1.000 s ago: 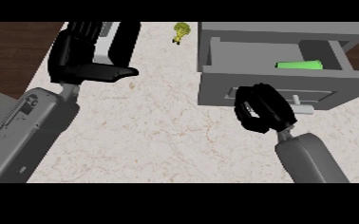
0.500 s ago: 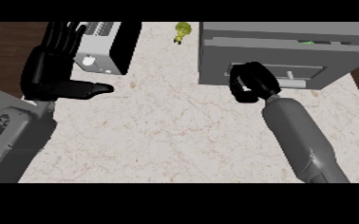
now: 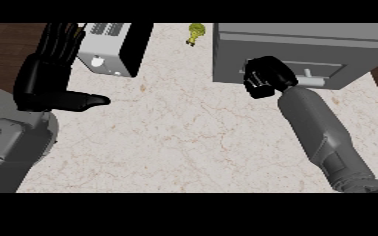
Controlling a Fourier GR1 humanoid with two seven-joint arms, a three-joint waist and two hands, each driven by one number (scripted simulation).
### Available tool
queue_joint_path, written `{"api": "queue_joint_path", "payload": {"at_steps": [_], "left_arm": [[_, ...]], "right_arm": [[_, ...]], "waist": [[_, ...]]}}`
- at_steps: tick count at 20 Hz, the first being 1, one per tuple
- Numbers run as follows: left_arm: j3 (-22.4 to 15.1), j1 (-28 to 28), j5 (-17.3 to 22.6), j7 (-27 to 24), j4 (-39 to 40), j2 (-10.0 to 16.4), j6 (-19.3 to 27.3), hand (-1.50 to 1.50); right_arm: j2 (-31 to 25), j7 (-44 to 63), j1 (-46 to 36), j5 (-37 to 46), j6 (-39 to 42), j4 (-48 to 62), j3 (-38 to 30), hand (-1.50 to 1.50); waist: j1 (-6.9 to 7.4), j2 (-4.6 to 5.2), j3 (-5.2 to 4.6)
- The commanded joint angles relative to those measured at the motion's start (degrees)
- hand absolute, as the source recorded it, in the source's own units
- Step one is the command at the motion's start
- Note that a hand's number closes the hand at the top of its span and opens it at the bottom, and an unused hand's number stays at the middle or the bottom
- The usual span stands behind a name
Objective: Pick up the cup, place it into the drawer and close the drawer
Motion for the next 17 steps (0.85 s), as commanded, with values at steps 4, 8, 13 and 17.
{"api": "queue_joint_path", "payload": {"at_steps": [4, 8, 13, 17], "left_arm": [[0.5, 0.1, 1.8, 0.9, -0.7, -0.1, -3.8, -1.50], [0.4, 1.0, 0.8, -0.6, 0.3, -0.6, -3.8, -1.50], [-0.1, 1.0, 0.5, -0.9, 0.9, -1.0, -4.6, -1.50], [-1.3, 1.7, -0.2, -2.1, 2.0, -2.9, -4.9, -1.50]], "right_arm": [[-6.1, -0.1, -5.6, -1.3, 1.1, 7.6, -4.0, 1.50], [-6.7, -1.1, -7.0, -3.4, 2.9, 7.7, -5.9, 1.50], [-8.3, -2.6, -7.7, -4.8, 3.5, 7.3, -7.4, 1.50], [-7.3, -3.4, -7.3, -4.9, 2.6, 7.6, -7.6, 1.50]], "waist": [[1.90, 2.01, 0.34], [2.33, 2.32, 0.33], [2.86, 2.61, 0.34], [2.65, 2.73, 0.29]]}}
